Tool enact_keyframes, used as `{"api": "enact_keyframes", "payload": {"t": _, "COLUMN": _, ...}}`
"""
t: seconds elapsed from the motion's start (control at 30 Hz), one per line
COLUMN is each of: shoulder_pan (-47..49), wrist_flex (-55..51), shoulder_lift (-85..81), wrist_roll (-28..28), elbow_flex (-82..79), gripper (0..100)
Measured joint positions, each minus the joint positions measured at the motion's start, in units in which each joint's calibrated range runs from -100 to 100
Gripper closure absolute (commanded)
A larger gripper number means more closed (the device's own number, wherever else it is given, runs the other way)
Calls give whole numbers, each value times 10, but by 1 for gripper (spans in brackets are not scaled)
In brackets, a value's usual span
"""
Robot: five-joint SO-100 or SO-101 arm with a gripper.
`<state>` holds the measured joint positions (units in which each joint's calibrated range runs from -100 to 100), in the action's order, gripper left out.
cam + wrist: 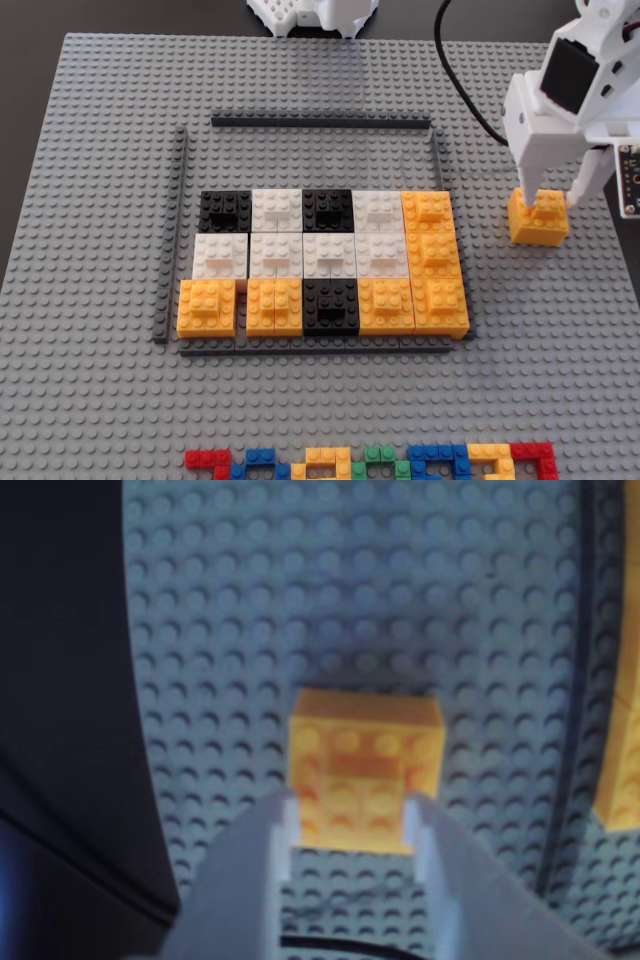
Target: Grab the cube and place it into the grid
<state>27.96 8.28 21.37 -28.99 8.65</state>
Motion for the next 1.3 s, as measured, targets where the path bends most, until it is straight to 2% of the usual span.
{"api": "enact_keyframes", "payload": {"t": 0.37, "shoulder_pan": 0, "wrist_flex": 1, "shoulder_lift": 2, "wrist_roll": 0, "elbow_flex": -4, "gripper": 100}}
{"api": "enact_keyframes", "payload": {"t": 1.3, "shoulder_pan": -18, "wrist_flex": -54, "shoulder_lift": -50, "wrist_roll": -21, "elbow_flex": 15, "gripper": 100}}
